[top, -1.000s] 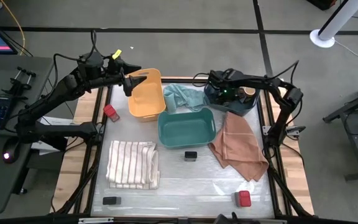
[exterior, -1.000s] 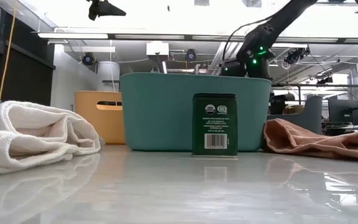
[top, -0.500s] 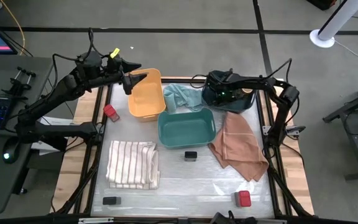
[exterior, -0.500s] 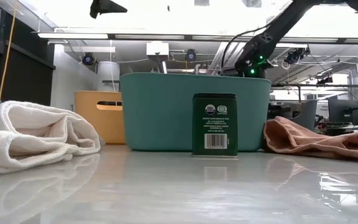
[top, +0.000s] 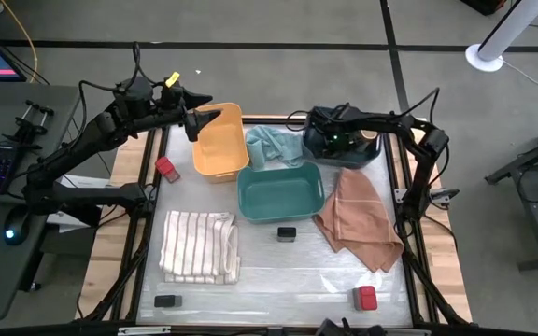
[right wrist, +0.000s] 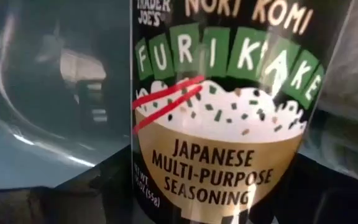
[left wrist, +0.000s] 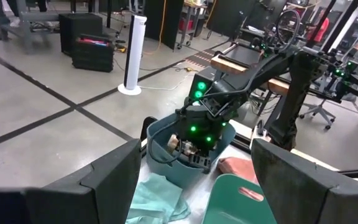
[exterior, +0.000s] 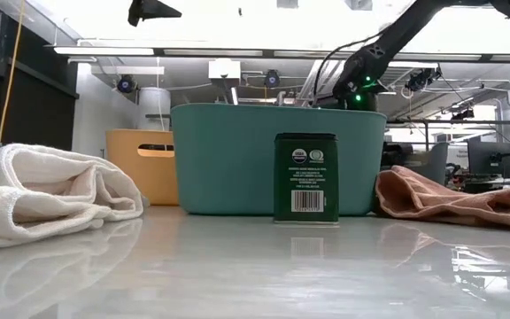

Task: Sort spices by type
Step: Put the gold seasoning bottle into the blue bin

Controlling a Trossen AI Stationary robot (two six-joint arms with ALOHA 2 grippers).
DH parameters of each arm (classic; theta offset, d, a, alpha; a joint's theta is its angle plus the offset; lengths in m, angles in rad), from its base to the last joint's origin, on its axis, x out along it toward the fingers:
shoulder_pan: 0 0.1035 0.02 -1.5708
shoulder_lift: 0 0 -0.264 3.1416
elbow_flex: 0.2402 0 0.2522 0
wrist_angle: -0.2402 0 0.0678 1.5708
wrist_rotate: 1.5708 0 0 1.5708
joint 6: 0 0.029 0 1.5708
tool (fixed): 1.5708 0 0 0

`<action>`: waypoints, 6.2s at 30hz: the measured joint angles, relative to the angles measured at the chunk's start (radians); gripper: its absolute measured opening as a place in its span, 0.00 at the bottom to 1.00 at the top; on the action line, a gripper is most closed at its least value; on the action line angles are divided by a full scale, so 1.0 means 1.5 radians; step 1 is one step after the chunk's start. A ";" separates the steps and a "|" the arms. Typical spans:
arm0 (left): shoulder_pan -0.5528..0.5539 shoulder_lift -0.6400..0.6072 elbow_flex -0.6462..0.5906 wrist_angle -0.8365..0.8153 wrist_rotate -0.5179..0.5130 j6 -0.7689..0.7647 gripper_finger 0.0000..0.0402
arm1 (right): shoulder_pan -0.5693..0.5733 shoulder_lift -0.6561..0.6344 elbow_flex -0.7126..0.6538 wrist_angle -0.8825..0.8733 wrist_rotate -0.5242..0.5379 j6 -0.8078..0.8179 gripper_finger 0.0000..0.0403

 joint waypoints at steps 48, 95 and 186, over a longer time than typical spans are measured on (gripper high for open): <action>-0.179 0.319 0.143 0.041 0.056 0.295 0.72 | 0.326 -0.284 0.193 0.067 -0.015 -0.267 0.68; -0.168 0.337 0.128 0.448 0.277 -0.050 0.72 | 0.362 -0.280 0.192 0.517 -0.107 -0.303 0.68; -0.203 0.298 0.127 -0.021 -0.158 0.475 0.57 | 0.301 -0.280 0.192 0.282 -0.083 -0.455 0.92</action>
